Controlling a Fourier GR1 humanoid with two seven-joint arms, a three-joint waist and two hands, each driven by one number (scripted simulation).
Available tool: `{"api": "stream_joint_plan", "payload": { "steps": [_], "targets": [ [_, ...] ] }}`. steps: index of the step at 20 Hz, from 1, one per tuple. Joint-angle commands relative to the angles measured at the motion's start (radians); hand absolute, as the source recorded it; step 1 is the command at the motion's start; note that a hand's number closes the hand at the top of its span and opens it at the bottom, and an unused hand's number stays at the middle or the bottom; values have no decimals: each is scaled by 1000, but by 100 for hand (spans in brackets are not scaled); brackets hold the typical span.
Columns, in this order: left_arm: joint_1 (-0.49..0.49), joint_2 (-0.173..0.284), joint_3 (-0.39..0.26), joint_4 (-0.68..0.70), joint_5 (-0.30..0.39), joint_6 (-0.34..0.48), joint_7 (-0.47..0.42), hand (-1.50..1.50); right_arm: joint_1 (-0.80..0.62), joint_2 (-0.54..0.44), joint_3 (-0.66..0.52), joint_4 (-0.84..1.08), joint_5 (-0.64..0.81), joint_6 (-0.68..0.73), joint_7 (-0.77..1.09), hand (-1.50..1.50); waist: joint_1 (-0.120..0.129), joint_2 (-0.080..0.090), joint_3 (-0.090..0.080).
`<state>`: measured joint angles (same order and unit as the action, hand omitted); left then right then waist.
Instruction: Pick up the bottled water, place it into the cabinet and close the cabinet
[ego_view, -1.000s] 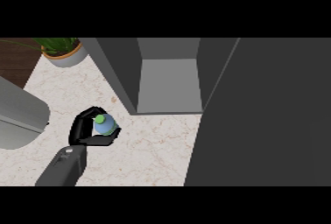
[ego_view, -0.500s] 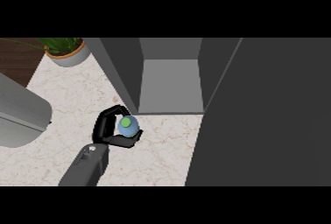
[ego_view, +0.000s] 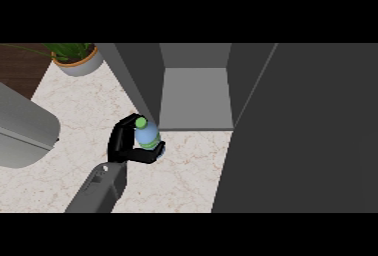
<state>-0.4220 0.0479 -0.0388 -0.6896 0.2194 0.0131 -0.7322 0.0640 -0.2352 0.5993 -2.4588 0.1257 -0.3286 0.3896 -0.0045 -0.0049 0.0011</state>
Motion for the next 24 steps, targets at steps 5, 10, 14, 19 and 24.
{"api": "stream_joint_plan", "payload": {
  "steps": [5, 10, 14, 19, 24],
  "targets": [
    [-87, -45, -154, -184, 118, 121, 167, 150, 55, -34, 13, -77, 16, 3, -9, -150, -28, -8, 0],
    [-149, -44, -185, -198, 90, 226, 193, 150, 3, -12, 7, -44, 9, -10, -3, -150, -38, -2, -2],
    [-186, -43, -185, -210, 96, 275, 291, 150, 24, -21, 26, -21, 8, -10, -37, -150, -45, -2, -1],
    [-182, -43, -209, -198, 106, 351, 323, 150, 51, -39, 30, -53, -7, -10, -36, -150, -66, 1, -2],
    [-192, -43, -209, -216, 128, 425, 363, 150, 69, -51, 14, -49, -41, -1, -75, -150, -69, 4, 0]
  ]
}}
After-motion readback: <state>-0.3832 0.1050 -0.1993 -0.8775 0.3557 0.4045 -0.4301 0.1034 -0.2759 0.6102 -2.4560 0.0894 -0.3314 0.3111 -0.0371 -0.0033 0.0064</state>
